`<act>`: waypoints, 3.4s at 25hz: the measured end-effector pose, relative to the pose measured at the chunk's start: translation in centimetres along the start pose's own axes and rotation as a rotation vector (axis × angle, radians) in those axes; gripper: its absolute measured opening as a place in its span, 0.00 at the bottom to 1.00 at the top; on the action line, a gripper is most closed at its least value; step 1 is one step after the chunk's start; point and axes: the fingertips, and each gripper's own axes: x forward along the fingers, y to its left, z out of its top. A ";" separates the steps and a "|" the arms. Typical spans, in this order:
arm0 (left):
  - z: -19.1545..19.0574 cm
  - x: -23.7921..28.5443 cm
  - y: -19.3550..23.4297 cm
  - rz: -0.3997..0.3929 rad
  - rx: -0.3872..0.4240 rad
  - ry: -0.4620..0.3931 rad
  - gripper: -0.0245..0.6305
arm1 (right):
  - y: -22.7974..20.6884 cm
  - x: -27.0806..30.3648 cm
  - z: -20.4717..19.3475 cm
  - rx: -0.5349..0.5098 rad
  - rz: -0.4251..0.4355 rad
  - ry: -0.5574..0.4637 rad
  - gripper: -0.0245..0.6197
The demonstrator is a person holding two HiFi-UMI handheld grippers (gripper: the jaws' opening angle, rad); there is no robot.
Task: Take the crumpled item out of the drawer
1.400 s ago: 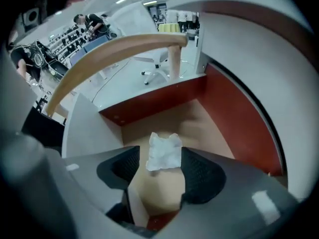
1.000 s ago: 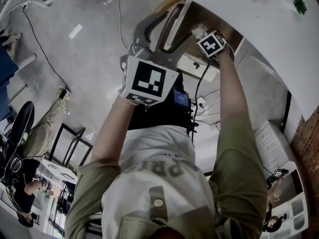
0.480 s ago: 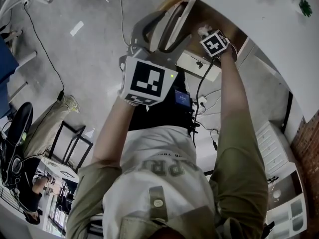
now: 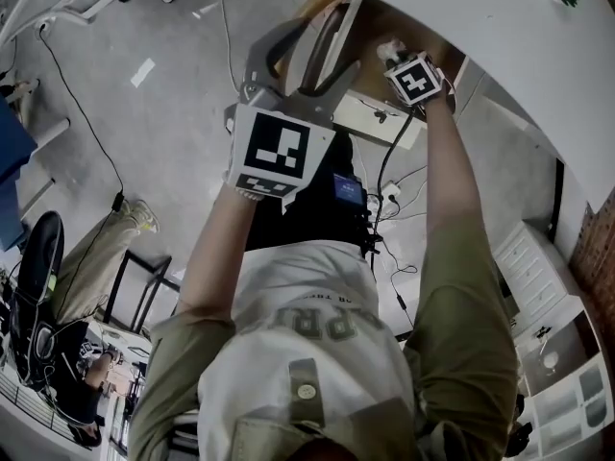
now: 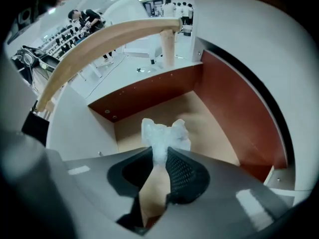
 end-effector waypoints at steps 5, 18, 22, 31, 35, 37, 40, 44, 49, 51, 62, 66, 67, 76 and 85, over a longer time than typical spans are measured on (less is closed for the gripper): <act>1.7 -1.6 -0.4 -0.014 0.015 -0.040 0.51 | 0.2 -4.5 0.7 0.069 -0.051 -0.089 0.17; 8.2 -7.5 -2.9 -0.101 0.093 -0.184 0.51 | 3.1 -26.2 -0.1 0.391 -0.341 -0.559 0.17; 10.0 -9.9 -3.5 -0.144 0.125 -0.227 0.51 | 5.5 -32.9 -1.3 0.493 -0.444 -0.686 0.17; 13.1 -15.6 -4.4 -0.175 0.155 -0.335 0.46 | 11.0 -45.6 -4.1 0.750 -0.658 -1.094 0.16; 13.9 -17.4 -4.8 -0.179 0.169 -0.376 0.40 | 13.8 -49.0 -4.4 0.763 -0.755 -1.203 0.16; 14.2 -18.2 -5.1 -0.180 0.171 -0.392 0.35 | 15.1 -50.1 -4.6 0.770 -0.799 -1.240 0.16; 14.5 -19.2 -5.2 -0.177 0.172 -0.419 0.26 | 16.8 -51.2 -4.8 0.781 -0.861 -1.267 0.16; 14.3 -20.2 -5.4 -0.167 0.178 -0.440 0.19 | 18.6 -52.0 -5.1 0.798 -0.906 -1.297 0.16; 14.5 -21.7 -5.2 -0.137 0.159 -0.499 0.07 | 20.2 -52.8 -4.7 0.781 -0.930 -1.329 0.16; 14.5 -22.2 -5.0 -0.131 0.158 -0.511 0.05 | 20.6 -53.1 -4.4 0.766 -0.937 -1.338 0.16; 14.9 -23.8 -3.5 -0.085 0.160 -0.528 0.05 | 21.2 -54.8 -3.7 0.735 -0.944 -1.368 0.16; 14.7 -24.1 -3.0 -0.078 0.164 -0.521 0.05 | 21.5 -54.9 -3.0 0.703 -0.942 -1.359 0.16; 14.6 -24.2 -2.9 -0.075 0.163 -0.519 0.05 | 21.6 -54.8 -2.9 0.698 -0.940 -1.353 0.15; 14.5 -24.5 -2.3 -0.050 0.142 -0.523 0.05 | 21.6 -54.5 -2.6 0.684 -0.933 -1.344 0.13; 14.5 -24.8 -2.2 -0.044 0.139 -0.529 0.05 | 21.7 -54.7 -2.6 0.674 -0.940 -1.342 0.13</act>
